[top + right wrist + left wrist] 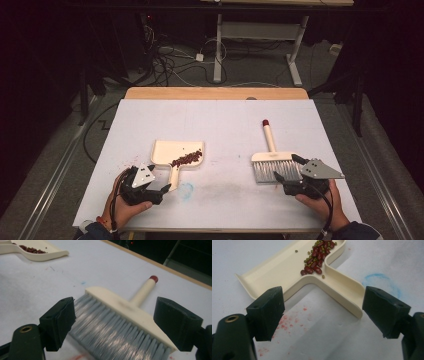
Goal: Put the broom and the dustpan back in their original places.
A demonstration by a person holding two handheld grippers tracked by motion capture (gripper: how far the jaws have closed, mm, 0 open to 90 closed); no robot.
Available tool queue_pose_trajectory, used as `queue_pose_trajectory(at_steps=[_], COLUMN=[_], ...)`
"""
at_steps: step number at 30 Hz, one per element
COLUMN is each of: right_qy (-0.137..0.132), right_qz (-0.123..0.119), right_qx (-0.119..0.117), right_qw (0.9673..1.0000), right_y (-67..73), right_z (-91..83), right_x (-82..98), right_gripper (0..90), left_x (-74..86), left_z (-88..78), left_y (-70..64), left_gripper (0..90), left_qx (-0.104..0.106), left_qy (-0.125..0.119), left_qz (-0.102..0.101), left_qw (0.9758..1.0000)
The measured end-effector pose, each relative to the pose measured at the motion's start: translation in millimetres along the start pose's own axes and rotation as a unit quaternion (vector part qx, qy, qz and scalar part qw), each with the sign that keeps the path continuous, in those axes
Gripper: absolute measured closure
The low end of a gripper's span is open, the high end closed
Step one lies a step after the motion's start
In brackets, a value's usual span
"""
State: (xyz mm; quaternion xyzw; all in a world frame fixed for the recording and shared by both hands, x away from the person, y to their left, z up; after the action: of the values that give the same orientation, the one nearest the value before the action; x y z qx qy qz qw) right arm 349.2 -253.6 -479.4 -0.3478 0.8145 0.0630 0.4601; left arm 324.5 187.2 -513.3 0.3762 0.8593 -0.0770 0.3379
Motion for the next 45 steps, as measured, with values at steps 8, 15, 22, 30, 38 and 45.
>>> queue_pose_trajectory(at_steps=[8, 15, 22, 30, 38, 45], right_qy=[0.002, 0.006, -0.001, -0.002, -0.004, -0.005], right_qz=[-0.012, -0.014, -0.017, -0.021, -0.022, -0.022], right_qx=[-0.007, -0.013, -0.014, -0.009, -0.009, -0.009], right_qw=[0.9999, 0.9998, 0.9998, 0.9997, 0.9997, 0.9997], right_y=[8.4, 13.3, 15.4, 17.6, 17.2, 16.9], right_z=[-2.3, -1.8, -3.3, -3.4, -4.9, -5.1], right_x=[12.6, 15.3, 13.3, 10.4, 10.5, 10.0], right_gripper=[17.8, 17.8, 17.8, 17.8, 17.8, 17.8], left_x=[-0.5, -0.2, 1.2, 1.6, 0.8, 1.4], left_z=[-0.3, -2.3, -4.5, -5.1, -3.4, -2.6], left_y=[0.1, -0.8, -2.2, -2.5, -3.4, -2.8], left_gripper=[17.9, 17.9, 17.9, 17.9, 17.9, 17.9], left_qx=[-0.002, -0.005, -0.008, -0.007, -0.006, -0.005], left_qy=[-0.001, -0.003, -0.004, -0.007, -0.003, -0.002], left_qz=[0.003, -0.001, 0.005, 0.006, 0.007, 0.005], left_qw=[1.0000, 1.0000, 0.9999, 0.9999, 1.0000, 1.0000])
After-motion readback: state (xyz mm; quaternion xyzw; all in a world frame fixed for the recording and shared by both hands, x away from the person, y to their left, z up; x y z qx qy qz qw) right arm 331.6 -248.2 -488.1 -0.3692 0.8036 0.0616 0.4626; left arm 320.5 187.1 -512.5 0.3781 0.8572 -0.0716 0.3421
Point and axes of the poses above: each handheld gripper's, and its own axes: z roughly forward along the jaws, x roughly out of its underside, y roughly to its left, the point moved 5 cm from there along z, roughly forward along the jaws, and after that the axes turned 8 degrees about y, right-handed, at the moved point
